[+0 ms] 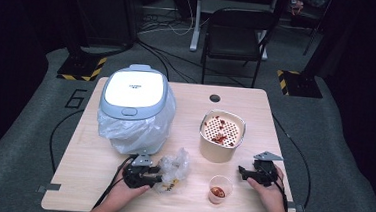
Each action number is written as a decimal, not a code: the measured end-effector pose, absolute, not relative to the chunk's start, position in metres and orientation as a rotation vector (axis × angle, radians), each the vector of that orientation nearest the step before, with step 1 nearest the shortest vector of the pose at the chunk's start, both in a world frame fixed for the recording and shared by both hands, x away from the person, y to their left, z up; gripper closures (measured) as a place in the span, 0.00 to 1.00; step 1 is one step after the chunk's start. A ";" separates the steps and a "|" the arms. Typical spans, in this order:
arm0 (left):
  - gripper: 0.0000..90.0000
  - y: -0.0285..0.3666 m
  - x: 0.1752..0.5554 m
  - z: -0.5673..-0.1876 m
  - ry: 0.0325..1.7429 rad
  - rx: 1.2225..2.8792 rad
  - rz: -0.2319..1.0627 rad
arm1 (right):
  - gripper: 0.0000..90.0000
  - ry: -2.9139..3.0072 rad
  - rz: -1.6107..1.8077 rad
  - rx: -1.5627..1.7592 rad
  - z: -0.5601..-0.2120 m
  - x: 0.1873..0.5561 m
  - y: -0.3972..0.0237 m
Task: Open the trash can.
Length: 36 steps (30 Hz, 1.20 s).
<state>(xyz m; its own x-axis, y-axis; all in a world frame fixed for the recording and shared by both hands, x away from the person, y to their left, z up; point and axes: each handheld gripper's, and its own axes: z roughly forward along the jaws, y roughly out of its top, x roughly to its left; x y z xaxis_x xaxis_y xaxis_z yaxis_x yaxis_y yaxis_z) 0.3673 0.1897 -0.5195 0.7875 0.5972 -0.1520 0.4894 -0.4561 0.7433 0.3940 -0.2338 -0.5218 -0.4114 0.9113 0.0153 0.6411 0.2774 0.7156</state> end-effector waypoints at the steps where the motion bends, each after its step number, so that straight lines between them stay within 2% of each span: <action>1: 0.65 0.186 0.369 -0.520 0.802 2.136 0.155 | 0.28 2.153 0.921 1.401 -0.522 0.394 -0.234; 11: 0.65 0.158 0.376 -0.519 0.749 2.122 0.186 | 0.28 2.158 0.913 1.385 -0.522 0.395 -0.234; 23: 0.66 0.196 0.371 -0.493 0.788 2.062 0.260 | 0.28 2.152 0.914 1.394 -0.522 0.395 -0.233; 26: 0.65 0.210 0.363 -0.490 0.896 2.008 0.217 | 0.28 2.151 0.914 1.389 -0.523 0.394 -0.233; 31: 0.64 0.231 0.361 -0.487 0.956 1.968 0.250 | 0.28 2.149 0.915 1.392 -0.523 0.394 -0.233; 32: 0.65 0.237 0.361 -0.487 0.981 1.960 0.256 | 0.28 2.148 0.916 1.392 -0.523 0.394 -0.233; 34: 0.76 0.249 0.360 -0.489 0.992 1.954 0.267 | 0.28 2.150 0.916 1.389 -0.523 0.394 -0.233; 36: 0.79 0.253 0.361 -0.492 1.013 1.951 0.267 | 0.28 2.150 0.917 1.388 -0.523 0.394 -0.233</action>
